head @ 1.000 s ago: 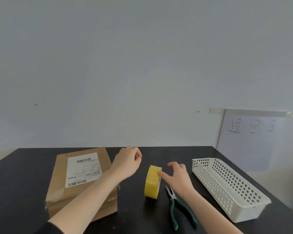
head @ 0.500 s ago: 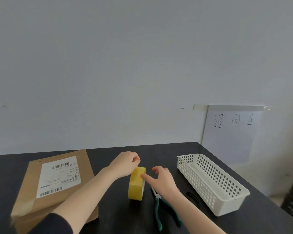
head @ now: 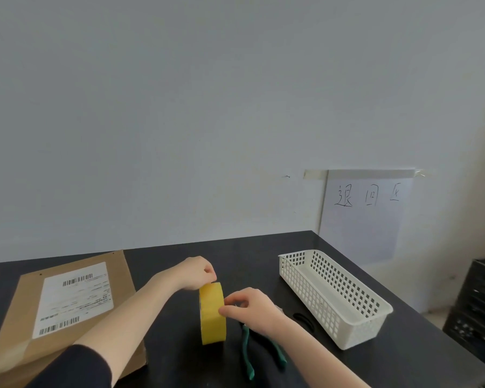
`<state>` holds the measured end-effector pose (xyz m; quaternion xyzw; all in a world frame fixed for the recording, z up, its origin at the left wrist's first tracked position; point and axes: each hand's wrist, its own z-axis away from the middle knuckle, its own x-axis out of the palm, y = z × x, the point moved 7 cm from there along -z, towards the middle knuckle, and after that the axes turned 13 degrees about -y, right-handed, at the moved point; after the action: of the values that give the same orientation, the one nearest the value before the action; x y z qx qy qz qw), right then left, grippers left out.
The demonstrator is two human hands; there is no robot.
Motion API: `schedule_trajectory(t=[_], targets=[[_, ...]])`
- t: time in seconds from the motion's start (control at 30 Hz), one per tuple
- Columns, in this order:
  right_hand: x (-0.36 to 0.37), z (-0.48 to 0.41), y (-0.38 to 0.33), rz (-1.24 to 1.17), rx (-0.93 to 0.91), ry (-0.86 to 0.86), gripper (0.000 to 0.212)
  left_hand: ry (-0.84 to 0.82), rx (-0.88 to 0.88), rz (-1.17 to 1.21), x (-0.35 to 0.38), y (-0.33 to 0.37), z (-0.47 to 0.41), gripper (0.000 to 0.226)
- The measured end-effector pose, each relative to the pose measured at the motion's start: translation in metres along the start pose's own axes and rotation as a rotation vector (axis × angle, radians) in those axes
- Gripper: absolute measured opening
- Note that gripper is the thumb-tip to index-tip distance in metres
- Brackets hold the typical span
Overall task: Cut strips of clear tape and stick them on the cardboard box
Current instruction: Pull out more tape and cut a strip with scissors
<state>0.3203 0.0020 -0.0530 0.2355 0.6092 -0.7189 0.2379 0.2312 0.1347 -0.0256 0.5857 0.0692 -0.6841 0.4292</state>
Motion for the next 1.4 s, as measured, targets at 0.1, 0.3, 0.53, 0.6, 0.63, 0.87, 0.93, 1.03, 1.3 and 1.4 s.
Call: schedule_trajectory(t=[0.1,0.3,0.53,0.6,0.63,0.87,0.93,1.03,1.3,1.4], targets=[[0.001,0.003,0.002,-0.017,-0.008,-0.027,0.027,0.015,-0.001,0.001,-0.002,-0.002,0.004,0.022],[0.004,0.006,0.009,-0.085,0.005,-0.048,0.021,0.034,-0.016,0.020,-0.006,-0.004,0.011,0.017],[0.010,0.005,0.011,-0.157,0.027,-0.118,0.026,0.099,-0.042,0.033,-0.003,-0.003,0.017,0.013],[0.012,0.002,0.009,-0.223,0.026,-0.131,0.030,0.121,-0.054,0.013,0.000,-0.002,0.019,0.015],[0.013,0.001,0.007,-0.265,0.022,-0.135,0.032,0.131,-0.059,0.000,0.001,0.000,0.020,0.016],[0.022,-0.010,0.003,-0.342,0.021,-0.116,0.035,0.156,-0.069,-0.058,0.005,0.004,0.025,0.022],[0.024,-0.010,0.004,-0.371,0.020,-0.121,0.037,0.163,-0.052,-0.026,0.003,0.002,0.025,0.018],[0.026,-0.011,0.006,-0.396,0.023,-0.137,0.044,0.170,-0.026,0.000,0.001,0.000,0.026,0.016],[0.024,-0.011,0.002,-0.396,0.008,-0.087,0.040,0.250,-0.026,-0.129,0.011,0.007,0.029,0.020],[0.023,-0.014,-0.003,-0.382,0.001,-0.064,0.034,0.251,-0.007,-0.148,0.012,0.007,0.032,0.021]])
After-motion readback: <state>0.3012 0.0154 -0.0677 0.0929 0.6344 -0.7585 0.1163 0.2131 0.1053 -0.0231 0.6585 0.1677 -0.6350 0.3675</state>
